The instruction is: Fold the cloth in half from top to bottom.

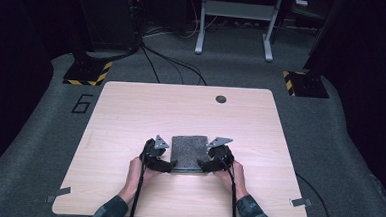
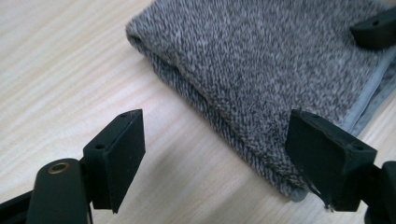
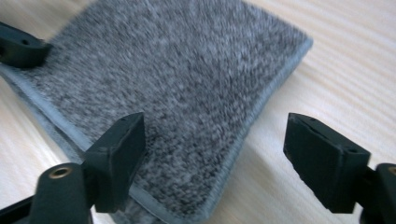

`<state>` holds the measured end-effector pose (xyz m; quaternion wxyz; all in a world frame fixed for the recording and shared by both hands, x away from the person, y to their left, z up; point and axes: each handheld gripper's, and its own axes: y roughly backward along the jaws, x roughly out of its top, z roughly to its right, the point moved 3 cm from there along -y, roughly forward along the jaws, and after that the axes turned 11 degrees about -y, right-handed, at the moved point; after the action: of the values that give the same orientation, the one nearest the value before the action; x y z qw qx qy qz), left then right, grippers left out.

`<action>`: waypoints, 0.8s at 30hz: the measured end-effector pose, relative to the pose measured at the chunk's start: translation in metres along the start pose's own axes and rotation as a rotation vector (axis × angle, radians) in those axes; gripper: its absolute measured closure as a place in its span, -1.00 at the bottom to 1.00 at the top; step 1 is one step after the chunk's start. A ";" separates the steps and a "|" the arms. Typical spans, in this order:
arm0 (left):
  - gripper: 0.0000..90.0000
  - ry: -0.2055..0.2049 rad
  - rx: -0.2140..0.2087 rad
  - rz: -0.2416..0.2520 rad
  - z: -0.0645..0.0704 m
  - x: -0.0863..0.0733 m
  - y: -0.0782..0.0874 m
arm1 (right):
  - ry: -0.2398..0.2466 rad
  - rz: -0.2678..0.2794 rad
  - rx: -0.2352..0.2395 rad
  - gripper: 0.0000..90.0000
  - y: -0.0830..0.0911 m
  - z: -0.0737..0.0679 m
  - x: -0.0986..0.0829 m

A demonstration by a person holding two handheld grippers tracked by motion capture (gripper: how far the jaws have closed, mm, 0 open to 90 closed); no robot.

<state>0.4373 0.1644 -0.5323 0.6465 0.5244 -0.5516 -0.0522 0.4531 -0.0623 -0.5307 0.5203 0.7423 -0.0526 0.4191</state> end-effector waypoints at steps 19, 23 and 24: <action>-0.57 0.106 0.039 0.061 -0.047 0.025 -0.003 | -0.062 0.044 -0.015 -0.64 0.006 0.025 0.031; -0.57 0.094 0.089 -0.004 -0.053 0.029 -0.020 | -0.091 0.026 -0.052 -0.63 -0.008 0.033 0.039; -0.57 0.100 0.100 -0.027 -0.053 0.028 -0.024 | -0.095 0.009 -0.069 -0.64 -0.013 0.035 0.039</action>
<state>0.5013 0.1685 -0.5234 0.6456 0.5655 -0.5132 -0.0070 0.5048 -0.0711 -0.5171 0.5403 0.7429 -0.0951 0.3836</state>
